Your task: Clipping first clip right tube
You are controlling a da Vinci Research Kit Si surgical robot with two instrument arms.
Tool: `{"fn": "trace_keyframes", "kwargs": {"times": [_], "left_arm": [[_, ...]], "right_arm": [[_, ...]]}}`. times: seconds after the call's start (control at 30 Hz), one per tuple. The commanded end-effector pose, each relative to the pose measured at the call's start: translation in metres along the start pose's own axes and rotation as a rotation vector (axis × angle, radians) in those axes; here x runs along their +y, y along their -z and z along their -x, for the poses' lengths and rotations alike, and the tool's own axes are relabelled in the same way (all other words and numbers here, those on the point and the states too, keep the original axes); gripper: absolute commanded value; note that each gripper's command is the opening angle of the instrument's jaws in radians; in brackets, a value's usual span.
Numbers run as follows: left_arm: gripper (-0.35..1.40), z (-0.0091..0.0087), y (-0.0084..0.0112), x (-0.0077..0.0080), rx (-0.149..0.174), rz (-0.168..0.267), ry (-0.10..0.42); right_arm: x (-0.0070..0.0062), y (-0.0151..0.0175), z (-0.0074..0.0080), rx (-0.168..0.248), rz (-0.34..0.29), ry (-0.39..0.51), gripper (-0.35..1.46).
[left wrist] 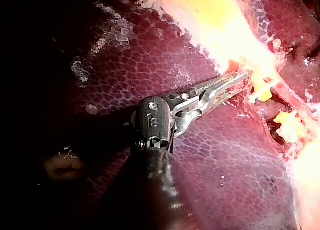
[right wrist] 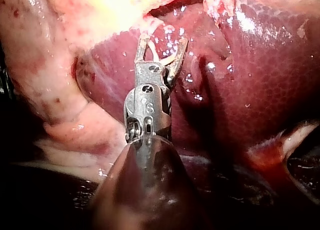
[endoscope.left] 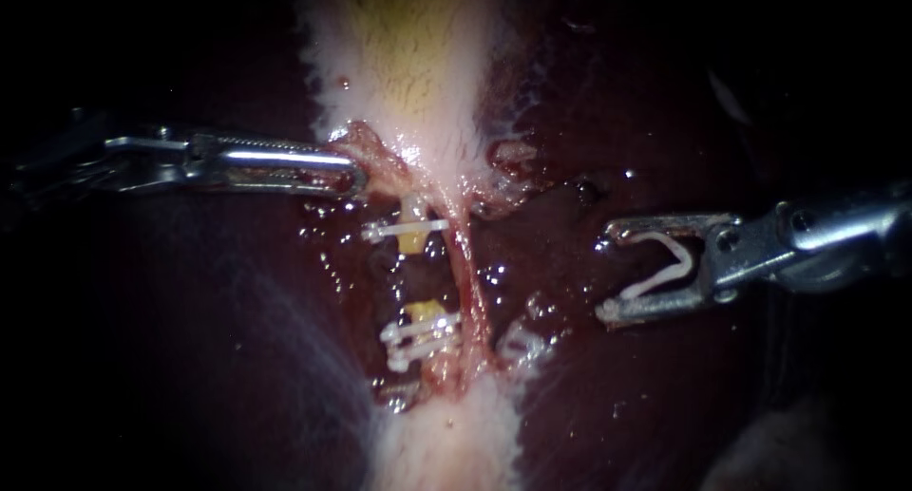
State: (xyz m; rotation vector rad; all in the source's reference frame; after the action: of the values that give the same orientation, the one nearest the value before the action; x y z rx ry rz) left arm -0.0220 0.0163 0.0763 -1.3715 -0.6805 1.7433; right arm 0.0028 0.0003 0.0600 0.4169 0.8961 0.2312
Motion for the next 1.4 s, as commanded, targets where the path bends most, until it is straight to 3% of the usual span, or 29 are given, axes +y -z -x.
{"fn": "trace_keyframes", "kwargs": {"times": [0.03,0.23,0.37,0.47,0.63,1.03,1.2,1.4], "left_arm": [[-0.35,-0.0002,0.0002,0.0,0.0,0.001,0.001],[-0.35,-0.0033,0.0041,0.0017,0.001,0.001,0.016],[-0.35,-0.0054,0.0071,0.0032,0.028,-0.003,0.002],[-0.35,-0.0063,0.0082,0.0043,0.041,-0.003,-0.01],[-0.35,-0.0062,0.0078,0.0054,0.044,-0.01,-0.015],[-0.35,-0.0059,0.0073,0.0054,0.046,-0.016,-0.017],[-0.35,-0.0058,0.0072,0.0054,0.046,-0.015,-0.018],[-0.35,-0.0057,0.0071,0.0054,0.046,-0.016,-0.018]], "right_arm": [[0.0,0.0,0.0,0.0,0.0,0.0,0.5],[-0.0001,0.0,0.0,0.0,0.0,0.0,0.5],[-0.0001,0.0,-0.0001,0.0,0.0,0.0,0.5],[-0.0001,-0.0002,-0.0002,0.0,0.001,-0.001,0.5],[0.0,-0.0011,-0.0008,-0.001,0.007,-0.005,0.5],[0.0,-0.0061,-0.003,-0.001,-0.006,-0.032,0.5],[0.0006,-0.0088,-0.0035,-0.001,-0.011,-0.065,0.49],[0.0016,-0.0115,-0.0042,-0.002,-0.063,-0.122,0.47]]}}
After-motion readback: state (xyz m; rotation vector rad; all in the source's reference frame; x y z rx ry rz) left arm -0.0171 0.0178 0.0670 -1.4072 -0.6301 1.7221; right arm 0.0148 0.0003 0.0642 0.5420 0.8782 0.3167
